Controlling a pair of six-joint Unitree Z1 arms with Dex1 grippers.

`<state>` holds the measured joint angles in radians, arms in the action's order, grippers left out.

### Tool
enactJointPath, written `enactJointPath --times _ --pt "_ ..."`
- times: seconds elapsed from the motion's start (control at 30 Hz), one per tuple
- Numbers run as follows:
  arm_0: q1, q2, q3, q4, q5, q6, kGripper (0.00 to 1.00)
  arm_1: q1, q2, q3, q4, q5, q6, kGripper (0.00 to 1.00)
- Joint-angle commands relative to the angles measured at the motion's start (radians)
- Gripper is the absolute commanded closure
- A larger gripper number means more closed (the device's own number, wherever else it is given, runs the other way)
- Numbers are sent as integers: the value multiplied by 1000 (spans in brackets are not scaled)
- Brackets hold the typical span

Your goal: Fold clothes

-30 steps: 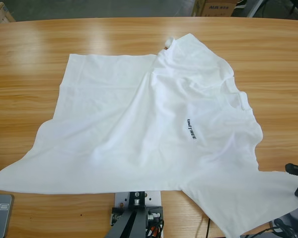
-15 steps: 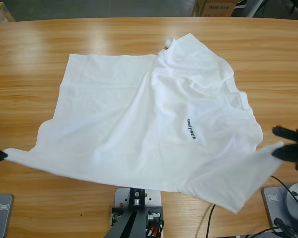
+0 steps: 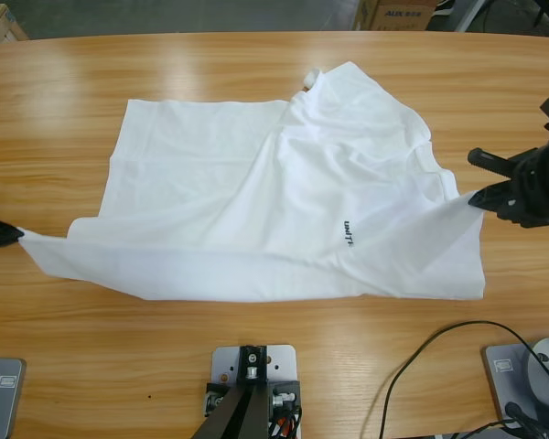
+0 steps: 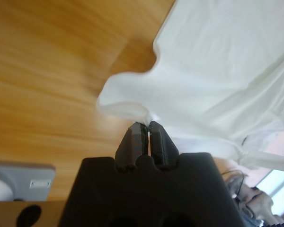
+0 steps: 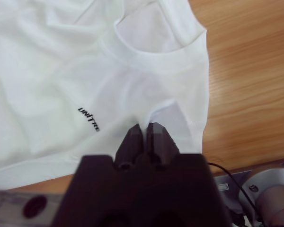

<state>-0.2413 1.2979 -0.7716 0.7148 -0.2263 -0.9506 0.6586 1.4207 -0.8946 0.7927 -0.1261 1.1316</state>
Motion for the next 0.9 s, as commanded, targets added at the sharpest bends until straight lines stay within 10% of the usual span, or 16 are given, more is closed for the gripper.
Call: enactJointPath --times 0.03,0.8,0.83,0.9 --pt "28 127 -8 -95 -44 33 1000 -125 58 49 -126 -9 -166 1000" --pt "36 245 -9 -167 -51 84 1000 -192 192 43 -315 -20 -351 1000" --pt "36 257 -9 -178 -51 84 904 -192 193 42 -321 -21 -351 912" --pt "36 277 -12 -209 -53 95 185 -192 195 37 -335 -44 -378 108"
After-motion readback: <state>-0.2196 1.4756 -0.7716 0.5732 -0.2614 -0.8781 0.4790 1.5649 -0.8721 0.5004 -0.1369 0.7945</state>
